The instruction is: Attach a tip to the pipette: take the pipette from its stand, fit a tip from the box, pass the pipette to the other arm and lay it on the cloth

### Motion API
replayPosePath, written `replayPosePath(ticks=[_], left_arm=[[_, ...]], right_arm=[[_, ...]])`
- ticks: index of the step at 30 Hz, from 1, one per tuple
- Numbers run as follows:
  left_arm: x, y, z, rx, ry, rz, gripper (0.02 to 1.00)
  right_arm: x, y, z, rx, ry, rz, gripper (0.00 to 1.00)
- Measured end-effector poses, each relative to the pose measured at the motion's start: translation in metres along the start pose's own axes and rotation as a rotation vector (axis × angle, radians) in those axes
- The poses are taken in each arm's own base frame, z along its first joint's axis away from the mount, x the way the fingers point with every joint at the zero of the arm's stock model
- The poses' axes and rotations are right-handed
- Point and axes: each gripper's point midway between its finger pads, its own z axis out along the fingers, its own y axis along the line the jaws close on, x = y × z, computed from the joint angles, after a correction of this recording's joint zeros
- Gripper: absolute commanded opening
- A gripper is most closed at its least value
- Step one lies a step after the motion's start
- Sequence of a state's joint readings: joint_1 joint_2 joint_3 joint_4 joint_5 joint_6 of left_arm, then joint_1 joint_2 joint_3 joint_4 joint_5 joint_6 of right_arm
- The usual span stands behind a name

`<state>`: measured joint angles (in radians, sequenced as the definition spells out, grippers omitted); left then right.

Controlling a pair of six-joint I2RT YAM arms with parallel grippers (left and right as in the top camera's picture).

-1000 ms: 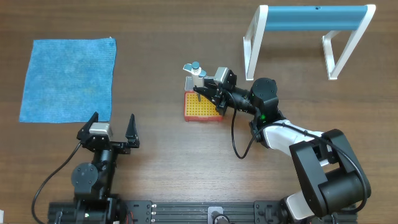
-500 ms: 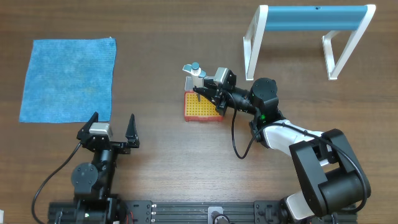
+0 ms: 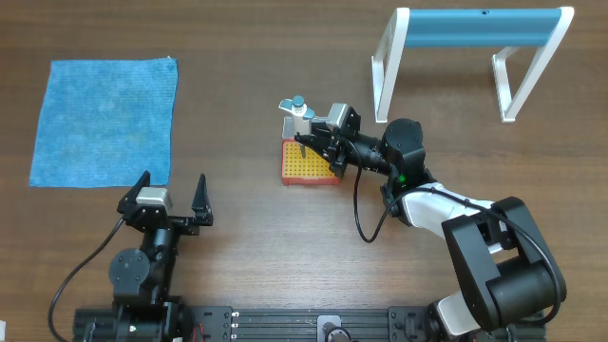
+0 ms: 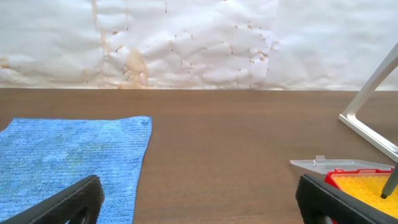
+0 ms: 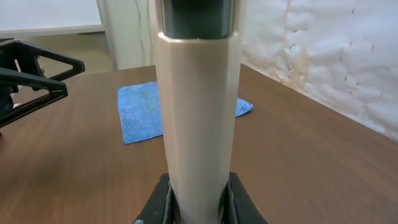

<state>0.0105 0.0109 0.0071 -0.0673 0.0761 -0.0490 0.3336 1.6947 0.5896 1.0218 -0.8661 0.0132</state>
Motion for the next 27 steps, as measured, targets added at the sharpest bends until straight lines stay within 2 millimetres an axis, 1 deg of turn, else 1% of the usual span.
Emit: replayPosePath(ticks=[7, 10, 27], left_arm=[[0.0, 0.0, 0.0, 0.0, 0.0, 0.0, 0.998], [0.0, 0.0, 0.0, 0.0, 0.0, 0.0, 0.996], [0.0, 0.0, 0.0, 0.0, 0.0, 0.0, 0.998]], right_arm=[[0.0003, -0.001, 0.0, 0.006, 0.001, 0.001, 0.077], [0.005, -0.0031, -0.0001, 0.019, 0.018, 0.019, 0.077], [0.0067, -0.0057, 0.0015, 0.024, 0.021, 0.018, 0.077]])
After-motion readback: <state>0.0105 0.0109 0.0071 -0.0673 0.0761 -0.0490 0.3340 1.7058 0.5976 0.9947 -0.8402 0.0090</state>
